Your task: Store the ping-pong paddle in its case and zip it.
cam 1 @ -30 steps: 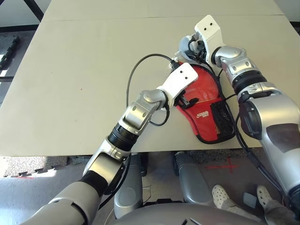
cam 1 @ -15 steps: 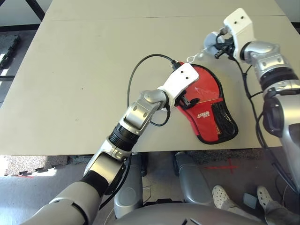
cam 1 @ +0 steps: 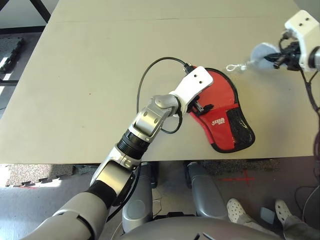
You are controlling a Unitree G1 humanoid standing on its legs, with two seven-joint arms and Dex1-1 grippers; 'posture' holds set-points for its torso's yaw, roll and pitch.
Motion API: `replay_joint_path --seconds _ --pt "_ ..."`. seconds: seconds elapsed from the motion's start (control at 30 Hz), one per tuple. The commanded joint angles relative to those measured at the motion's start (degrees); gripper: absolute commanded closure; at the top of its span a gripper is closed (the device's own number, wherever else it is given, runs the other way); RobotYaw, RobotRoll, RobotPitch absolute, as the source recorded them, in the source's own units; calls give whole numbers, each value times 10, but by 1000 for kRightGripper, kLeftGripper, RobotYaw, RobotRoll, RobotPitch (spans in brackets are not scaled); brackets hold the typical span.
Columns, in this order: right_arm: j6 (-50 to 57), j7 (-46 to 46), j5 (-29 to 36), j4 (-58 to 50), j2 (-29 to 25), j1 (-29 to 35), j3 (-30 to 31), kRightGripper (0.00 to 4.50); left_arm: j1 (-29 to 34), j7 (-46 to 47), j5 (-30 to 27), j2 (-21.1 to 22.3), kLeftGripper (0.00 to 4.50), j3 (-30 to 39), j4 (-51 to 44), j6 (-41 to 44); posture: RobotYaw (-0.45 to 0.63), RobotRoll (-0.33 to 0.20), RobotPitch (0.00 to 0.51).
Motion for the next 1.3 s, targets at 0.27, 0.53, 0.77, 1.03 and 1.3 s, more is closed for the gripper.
replay_joint_path --seconds 0.27,0.53,0.77,1.03,1.3 --pt "38 204 86 -59 -83 81 100 4452 2 -5 7 -5 0 -10 73 -3 -113 0 253" --pt "167 204 409 -360 -244 255 305 4453 -3 -6 9 -5 0 -5 90 -14 -125 0 250" --pt "201 204 543 -546 -346 356 357 4456 -7 -6 11 -2 0 -2 100 -18 -123 0 243" --pt "199 204 587 -647 -395 442 342 4456 -8 -5 13 0 0 -1 109 -24 -131 0 236" --pt "206 204 523 -557 -334 393 286 3082 -15 -8 12 3 0 5 106 -24 -129 0 229"
